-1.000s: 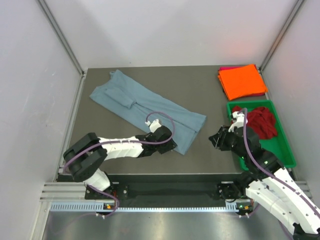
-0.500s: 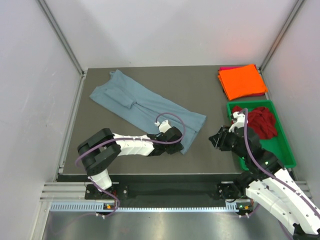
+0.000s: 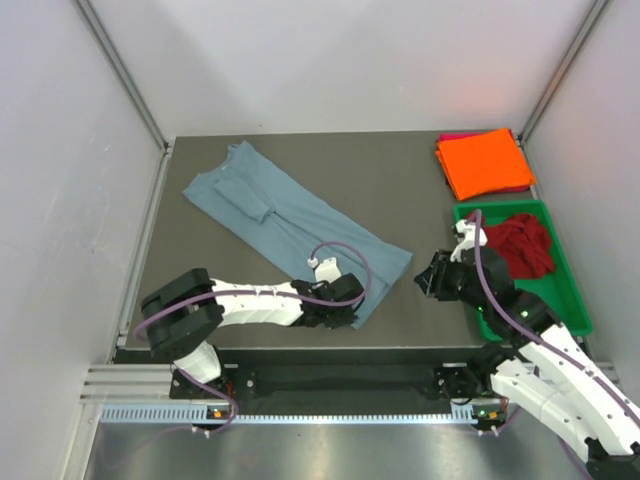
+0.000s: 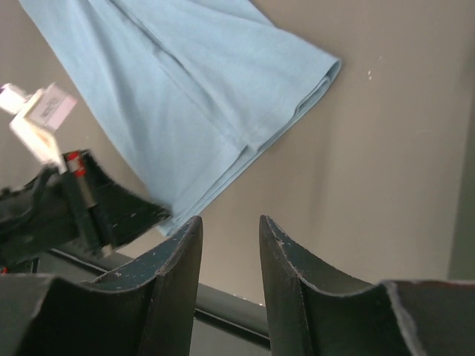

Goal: Fold and stack the t-shirts
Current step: Fold the tshirt

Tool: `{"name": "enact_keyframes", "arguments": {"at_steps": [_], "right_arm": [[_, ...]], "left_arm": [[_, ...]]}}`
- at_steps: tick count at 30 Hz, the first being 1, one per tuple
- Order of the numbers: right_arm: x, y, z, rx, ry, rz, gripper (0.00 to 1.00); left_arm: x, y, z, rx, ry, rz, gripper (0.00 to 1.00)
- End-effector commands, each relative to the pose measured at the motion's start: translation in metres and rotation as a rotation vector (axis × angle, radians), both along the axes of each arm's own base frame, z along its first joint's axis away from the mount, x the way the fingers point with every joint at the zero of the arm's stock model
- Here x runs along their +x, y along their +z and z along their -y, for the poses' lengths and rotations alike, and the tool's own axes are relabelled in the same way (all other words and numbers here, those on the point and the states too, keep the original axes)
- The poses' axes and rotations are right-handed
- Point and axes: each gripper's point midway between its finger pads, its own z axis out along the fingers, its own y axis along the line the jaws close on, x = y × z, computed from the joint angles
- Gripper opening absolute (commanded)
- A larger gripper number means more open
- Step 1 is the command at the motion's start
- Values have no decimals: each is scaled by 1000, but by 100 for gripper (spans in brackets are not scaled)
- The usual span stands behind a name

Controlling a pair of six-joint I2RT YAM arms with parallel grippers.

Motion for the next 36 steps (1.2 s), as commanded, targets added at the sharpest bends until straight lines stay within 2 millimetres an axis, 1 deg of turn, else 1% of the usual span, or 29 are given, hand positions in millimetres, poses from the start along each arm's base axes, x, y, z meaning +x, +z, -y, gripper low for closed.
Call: {"name": "enact_keyframes", "arguments": {"at_steps": [1, 2, 3, 5, 6, 10, 11, 12, 13, 14, 16, 17, 18, 19, 20, 21, 22, 24, 25, 26, 27, 28, 29, 31, 32, 33, 34, 35, 36], "right_arm": [[11, 13, -11, 20, 18, 1, 38], [11, 11, -14, 16, 33, -15, 38], [13, 3, -17, -1, 44, -46, 37], [14, 1, -24, -2, 79, -67, 37], [15, -6, -27, -14, 88, -94, 37], [19, -23, -34, -28, 115, -132, 37], [19, -26, -37, -24, 130, -140, 37], [19, -31, -39, -27, 139, -159, 37], [18, -33, -43, -20, 159, -165, 37], [18, -33, -44, -22, 168, -165, 37], [19, -36, -44, -36, 171, -172, 37], [20, -36, -43, -46, 175, -169, 37], [20, -37, -43, -56, 180, -174, 37], [23, -30, -44, -54, 182, -160, 38], [24, -28, -44, -59, 186, -159, 38], [25, -27, -45, -66, 194, -156, 38], [27, -21, -46, -63, 199, -141, 38], [30, -16, -49, -55, 209, -119, 38], [31, -16, -50, -52, 210, -115, 38], [31, -15, -50, -45, 204, -109, 38], [32, -14, -50, -39, 201, -104, 38], [31, -15, -50, -34, 198, -105, 38], [30, -14, -50, -24, 193, -106, 38], [29, -10, -50, -10, 190, -93, 38], [28, -10, -50, -7, 188, -92, 38], [27, -7, -49, -2, 184, -79, 38], [28, -5, -46, -5, 172, -71, 39], [28, -4, -45, 1, 162, -68, 39], [26, -2, -44, 9, 159, -55, 39]], "left_arm": [[-33, -8, -34, 103, -32, -63, 0], [-44, -16, -44, 129, -46, -80, 0], [-50, -15, -49, 134, -53, -87, 0], [-67, -24, -64, 173, -55, -108, 0], [-71, -20, -68, 172, -53, -104, 0], [-91, -21, -102, 242, -7, -119, 0], [-99, -25, -110, 252, -11, -136, 0], [-101, -21, -110, 218, 2, -145, 0], [-103, -19, -104, 179, -8, -148, 4], [-109, -18, -104, 157, -30, -165, 20], [-106, -3, -98, 117, -45, -137, 32], [-101, 13, -95, 118, -51, -116, 46], [-87, 27, -97, 137, -44, -31, 48], [-78, 40, -98, 152, -41, 15, 50], [-60, 73, -87, 119, -17, 77, 52], [-47, 84, -104, 205, -30, 132, 52], [-19, 111, -106, 185, 32, 169, 52], [13, 133, -120, 197, 24, 230, 52], [26, 141, -121, 152, 28, 224, 52], [60, 150, -144, 131, 129, 240, 52], [82, 164, -149, 94, 123, 301, 52], [94, 171, -153, 44, 123, 300, 51], [123, 173, -185, 40, 224, 298, 51], [156, 182, -215, 35, 284, 331, 48], [173, 182, -248, 17, 365, 319, 47], [187, 172, -266, 36, 395, 293, 46], [204, 178, -296, 29, 469, 321, 44], [215, 167, -317, 56, 518, 305, 44], [223, 164, -338, 101, 558, 322, 45]]}}
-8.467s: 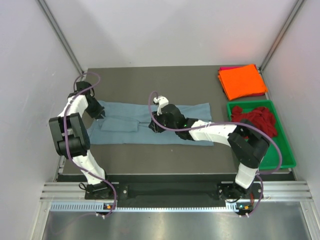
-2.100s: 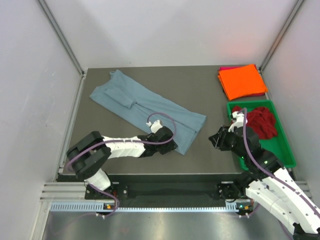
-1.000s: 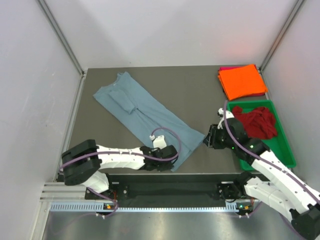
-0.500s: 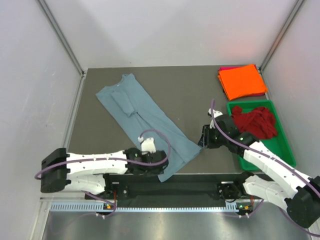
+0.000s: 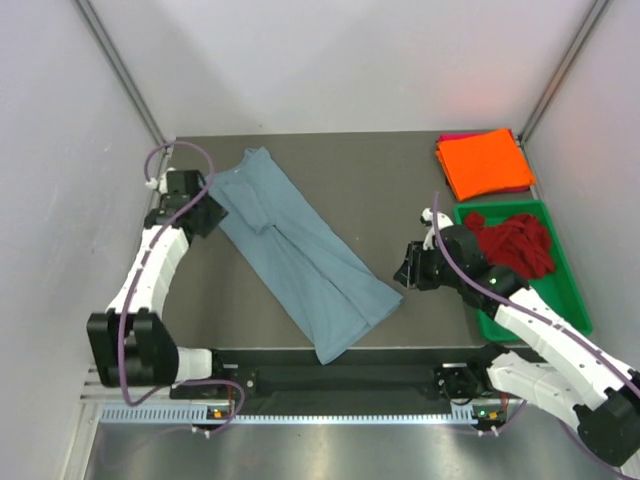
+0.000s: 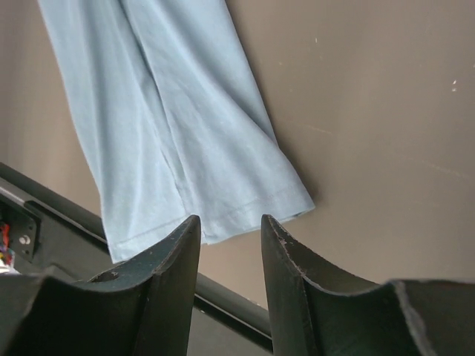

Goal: Fold and stack the t-shirts
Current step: Fold the tshirt

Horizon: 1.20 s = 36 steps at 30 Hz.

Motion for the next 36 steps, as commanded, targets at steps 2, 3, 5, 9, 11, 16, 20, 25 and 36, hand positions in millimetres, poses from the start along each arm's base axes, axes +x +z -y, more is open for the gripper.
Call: {"name": "enact_keyframes", "arguments": {"at_steps": [2, 3, 5, 9, 11, 16, 20, 25, 36], "right_arm": [[7, 26, 1, 68, -45, 83, 39], [7, 27, 2, 70, -51, 85, 39], [8, 28, 6, 61, -73, 85, 39], [13, 31, 7, 52, -95, 97, 39], [16, 31, 8, 51, -109, 99, 39], [25, 29, 0, 66, -114, 91, 39], [31, 24, -4, 64, -120, 70, 39], [38, 23, -7, 52, -125, 60, 39], [50, 14, -12, 17, -137, 28, 38]], "left_arm": [[50, -6, -71, 16, 48, 90, 46], [58, -11, -82, -17, 69, 109, 45], [74, -32, -114, -47, 135, 132, 46], [103, -65, -121, -152, 97, 150, 47], [118, -82, -121, -177, 76, 124, 47], [146, -104, -128, -179, 50, 145, 47], [160, -117, -132, -188, 56, 164, 48], [175, -128, -142, -179, 78, 144, 45], [225, -160, -147, -269, 85, 161, 1]]}}
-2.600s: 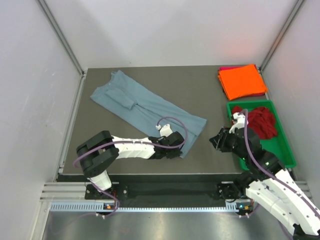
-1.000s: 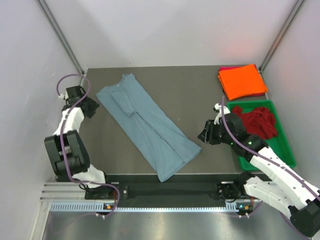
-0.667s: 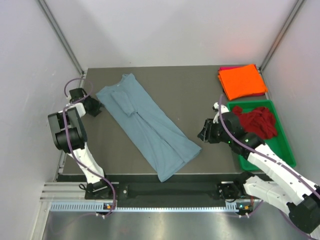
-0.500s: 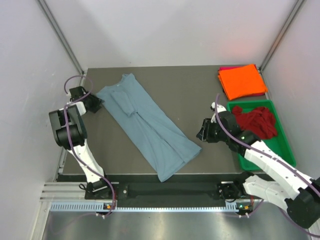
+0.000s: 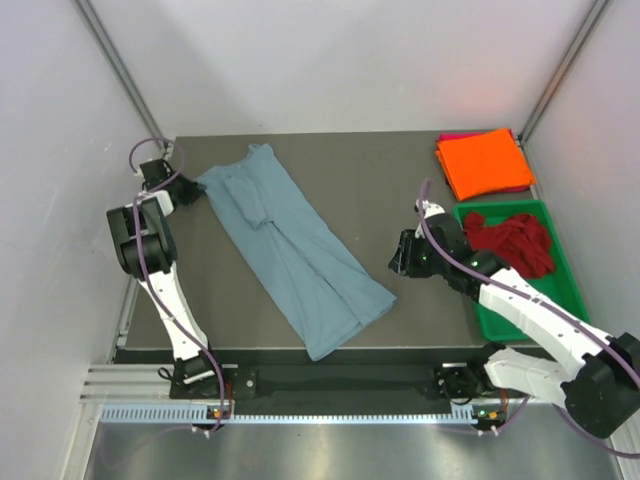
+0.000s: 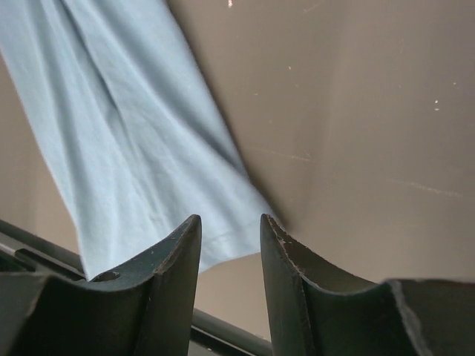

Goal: Fold and stack the t-shirts
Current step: Fold the tshirt

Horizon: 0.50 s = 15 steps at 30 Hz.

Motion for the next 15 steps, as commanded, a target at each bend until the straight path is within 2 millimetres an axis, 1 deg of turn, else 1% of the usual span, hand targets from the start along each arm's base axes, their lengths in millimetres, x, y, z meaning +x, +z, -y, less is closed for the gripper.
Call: {"name": "enact_keyframes", "arguments": {"at_steps": [1, 2, 3, 4, 5, 6, 7, 8, 9, 10, 11, 13, 14, 15], "right_arm": [[21, 17, -2, 16, -46, 55, 38], [24, 17, -4, 22, -52, 60, 38], [25, 13, -4, 16, -54, 51, 38], [28, 12, -5, 15, -62, 50, 38], [31, 12, -7, 22, -66, 56, 38], [33, 8, -8, 15, -66, 44, 38], [35, 7, -9, 15, -68, 42, 38], [38, 2, -12, 10, -66, 35, 38], [40, 1, -13, 10, -65, 33, 38], [43, -1, -14, 5, -68, 34, 38], [45, -7, -14, -9, -70, 22, 38], [46, -12, -16, -20, -57, 12, 38], [47, -19, -18, -28, -48, -4, 38], [47, -21, -18, -33, -43, -11, 38]], "left_arm": [[24, -10, -4, -19, -4, 39, 0], [28, -20, -4, -29, -7, 33, 0], [39, -11, -5, -34, -7, 63, 0], [45, -9, -5, -36, -11, 80, 0], [49, -19, -3, -54, -22, 74, 0], [55, -17, -1, -68, -26, 83, 0], [68, -3, -1, -64, -37, 123, 0], [72, -13, 5, -88, -60, 116, 0], [77, -13, 9, -93, -73, 123, 0], [88, -1, 15, -87, -97, 155, 0], [88, -10, 21, -93, -119, 141, 4], [90, -4, 24, -91, -129, 147, 10], [86, -3, 23, -91, -129, 136, 19], [79, -11, 22, -85, -116, 107, 23]]}}
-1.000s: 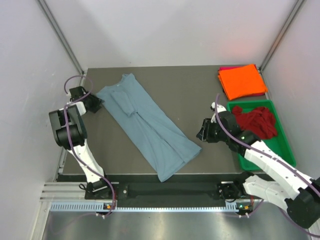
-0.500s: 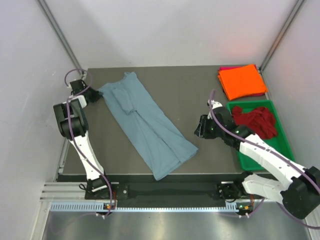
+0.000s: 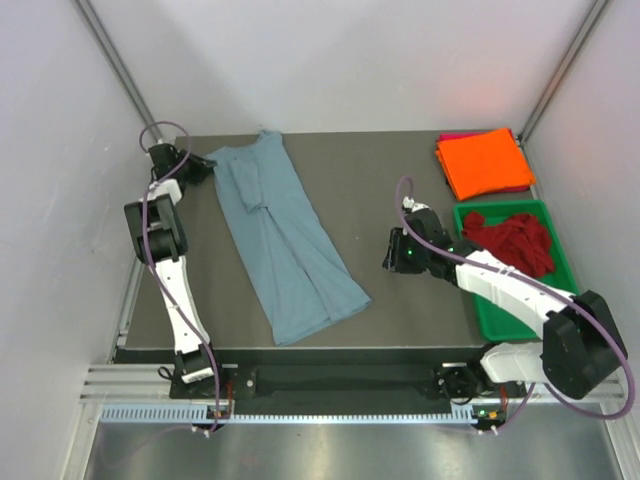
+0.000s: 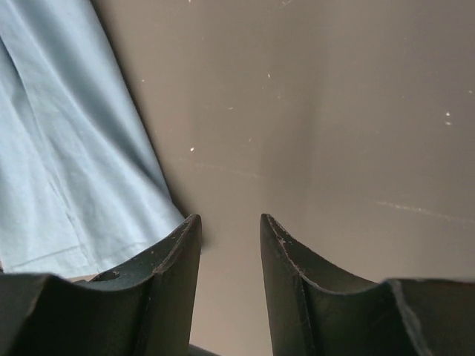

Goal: Fold and stack the t-shirts
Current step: Fold the tshirt

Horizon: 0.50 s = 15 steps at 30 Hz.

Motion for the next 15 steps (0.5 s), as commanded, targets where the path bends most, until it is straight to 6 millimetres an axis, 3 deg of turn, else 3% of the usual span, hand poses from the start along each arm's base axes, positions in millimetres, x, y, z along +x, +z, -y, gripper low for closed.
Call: {"name": "enact_keyframes", "arguments": {"at_steps": [1, 3, 4, 5, 6, 7, 8, 9, 10, 11, 12, 13, 14, 15], "right_arm": [[23, 19, -12, 35, 9, 70, 38], [24, 15, -13, 27, 22, 66, 39], [22, 16, -23, 60, 73, 64, 39], [22, 11, -26, 68, 89, 55, 39], [21, 8, -29, 74, 112, 49, 40], [20, 9, -37, 102, 156, 50, 40], [21, 3, -42, 106, 174, 29, 40], [20, 1, -46, 114, 192, 15, 40], [19, 1, -52, 131, 218, 2, 40], [19, -5, -56, 137, 231, -17, 40], [18, -6, -58, 148, 239, -23, 40], [18, -5, -63, 169, 248, -22, 40], [14, -10, -63, 169, 255, -30, 40], [13, -12, -64, 173, 256, -32, 40]], "left_arm": [[-14, 1, 0, 26, 6, -55, 27], [-31, -7, -10, 63, 58, -119, 37], [-40, 12, -16, 75, 79, -121, 39], [-48, 12, -20, 89, 102, -147, 41], [-71, -3, -21, 87, 128, -243, 46], [-80, 12, -31, 134, 191, -262, 47], [-91, 13, -35, 154, 214, -296, 47], [-114, -1, -30, 155, 214, -366, 47], [-124, 19, -30, 174, 225, -363, 47], [-134, 21, -26, 192, 213, -377, 47], [-155, 11, -16, 202, 197, -425, 47], [-166, 31, -9, 216, 191, -408, 47], [-177, 34, 1, 225, 151, -403, 47], [-199, 20, 19, 222, 115, -453, 47]]}}
